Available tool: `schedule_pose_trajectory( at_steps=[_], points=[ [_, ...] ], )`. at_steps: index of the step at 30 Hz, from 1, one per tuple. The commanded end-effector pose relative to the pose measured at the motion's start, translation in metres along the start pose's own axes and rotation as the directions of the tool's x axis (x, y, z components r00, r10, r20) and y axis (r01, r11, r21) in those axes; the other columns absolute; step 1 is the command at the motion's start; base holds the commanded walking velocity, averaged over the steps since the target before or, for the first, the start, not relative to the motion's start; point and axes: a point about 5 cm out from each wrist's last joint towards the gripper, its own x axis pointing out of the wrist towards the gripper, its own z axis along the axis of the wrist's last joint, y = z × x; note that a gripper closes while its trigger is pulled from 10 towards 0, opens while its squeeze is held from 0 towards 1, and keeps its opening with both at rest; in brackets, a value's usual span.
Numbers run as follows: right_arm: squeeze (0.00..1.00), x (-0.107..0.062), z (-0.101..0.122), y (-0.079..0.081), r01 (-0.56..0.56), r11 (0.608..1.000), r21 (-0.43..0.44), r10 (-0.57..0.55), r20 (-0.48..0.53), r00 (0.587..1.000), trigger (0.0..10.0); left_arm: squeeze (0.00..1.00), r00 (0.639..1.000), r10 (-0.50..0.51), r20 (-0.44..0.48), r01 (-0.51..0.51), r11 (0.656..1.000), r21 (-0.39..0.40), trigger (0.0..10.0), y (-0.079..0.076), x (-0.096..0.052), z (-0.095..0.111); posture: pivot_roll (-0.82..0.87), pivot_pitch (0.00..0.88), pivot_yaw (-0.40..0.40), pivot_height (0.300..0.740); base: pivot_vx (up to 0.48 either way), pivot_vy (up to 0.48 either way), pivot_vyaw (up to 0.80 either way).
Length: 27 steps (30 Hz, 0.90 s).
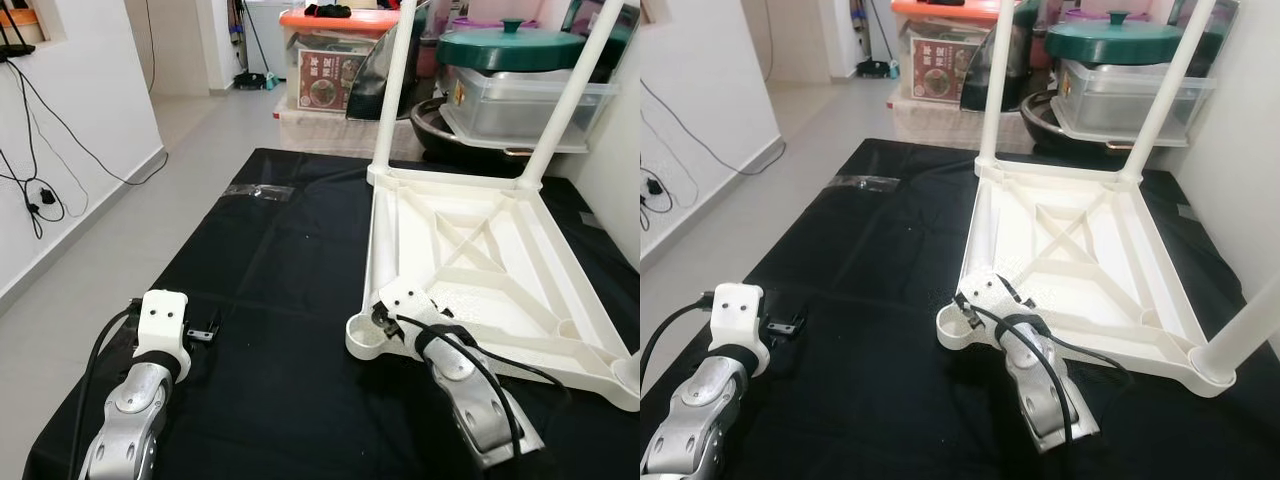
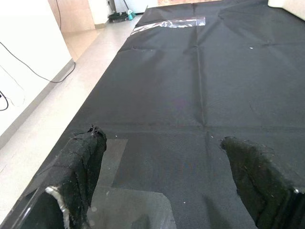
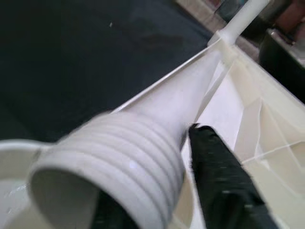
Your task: Building children table
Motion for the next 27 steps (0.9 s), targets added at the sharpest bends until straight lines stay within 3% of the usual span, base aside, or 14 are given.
schedule_pose_trajectory(
  at_steps=[1,8,10,12,14,18,20,21,22,23,24,25,26,27],
  points=[
    [0.00,0.002,0.002,-0.006,0.019,0.999,0.028,-0.019,0.020,1.000,0.0,0.00,1.000,0.015,-0.015,-0.014,1.000,0.023,10.0,0.004,-0.002,-0.005,0.05,0.000,-0.055,0.740,0.000,0.000,0.00],
    [0.00,-0.001,0.009,-0.017,0.091,0.994,0.068,-0.096,0.076,0.992,0.0,0.00,1.000,0.020,-0.012,-0.019,1.000,0.023,10.0,0.005,-0.002,-0.005,0.05,0.000,-0.048,0.740,0.000,0.000,0.00],
    [0.00,-0.004,0.022,-0.028,0.120,0.984,0.130,-0.141,0.170,0.975,0.0,0.00,1.000,0.024,-0.008,-0.024,0.999,0.026,10.0,0.006,-0.001,-0.004,0.05,0.000,-0.042,0.740,0.000,0.000,0.00],
    [0.00,-0.004,0.022,-0.028,0.120,0.984,0.130,-0.141,0.170,0.975,0.0,0.00,1.000,0.024,-0.008,-0.024,0.999,0.026,10.0,0.006,-0.001,-0.004,0.05,0.000,-0.042,0.740,0.000,0.000,0.00],
    [0.00,-0.010,0.040,-0.049,0.000,0.953,0.304,-0.100,0.314,0.944,0.0,0.00,0.999,0.036,0.005,-0.036,0.999,-0.002,10.0,0.010,0.002,0.001,0.04,0.000,-0.032,0.740,0.000,0.000,0.00],
    [0.00,-0.013,0.045,-0.058,-0.033,0.939,0.343,-0.096,0.353,0.931,0.0,0.00,0.999,0.041,0.009,-0.041,0.999,-0.035,10.0,0.012,0.003,0.003,0.03,0.000,-0.023,0.740,0.000,0.000,0.00],
    [0.00,-0.018,0.050,-0.073,-0.097,0.913,0.397,-0.082,0.411,0.908,0.0,0.00,0.999,0.037,0.029,-0.034,0.992,-0.122,10.0,0.014,0.005,0.010,0.03,0.000,-0.018,0.740,0.000,0.000,0.00],
    [0.00,-0.018,0.050,-0.073,-0.097,0.913,0.397,-0.082,0.411,0.908,0.0,0.00,0.999,0.037,0.029,-0.034,0.992,-0.122,10.0,0.014,0.005,0.010,0.03,0.000,-0.018,0.740,0.000,0.000,0.00],
    [0.00,-0.023,0.053,-0.083,-0.163,0.886,0.433,-0.058,0.454,0.889,0.0,0.00,0.998,0.026,0.060,-0.013,0.977,-0.213,10.0,0.015,0.006,0.017,0.03,0.000,-0.017,0.740,0.000,0.000,0.00],
    [0.00,-0.023,0.053,-0.083,-0.163,0.886,0.433,-0.058,0.454,0.889,0.0,0.00,0.998,0.026,0.060,-0.013,0.977,-0.213,10.0,0.015,0.006,0.017,0.03,0.000,-0.017,0.740,0.000,0.000,0.00],
    [0.00,-0.028,0.057,-0.087,-0.277,0.850,0.448,0.012,0.510,0.860,0.0,0.00,0.994,0.003,0.112,0.037,0.933,-0.358,10.0,0.014,0.007,0.029,0.02,0.000,-0.016,0.740,0.000,0.000,0.00],
    [0.00,-0.033,0.059,-0.089,-0.355,0.821,0.447,0.060,0.551,0.833,0.0,0.00,0.988,-0.014,0.154,0.082,0.890,-0.449,10.0,0.013,0.007,0.037,0.02,0.000,-0.016,0.740,0.000,0.000,0.00],
    [0.00,-0.033,0.059,-0.089,-0.355,0.821,0.447,0.060,0.551,0.833,0.0,0.00,0.988,-0.014,0.154,0.082,0.890,-0.449,10.0,0.013,0.007,0.037,0.02,0.000,-0.016,0.740,0.000,0.000,0.00],
    [0.00,-0.035,0.059,-0.080,-0.449,0.781,0.434,0.139,0.581,0.802,0.0,0.00,0.973,-0.050,0.227,0.172,0.815,-0.553,10.0,0.009,0.004,0.050,0.03,0.000,-0.018,0.740,0.000,0.000,0.00]
  ],
)
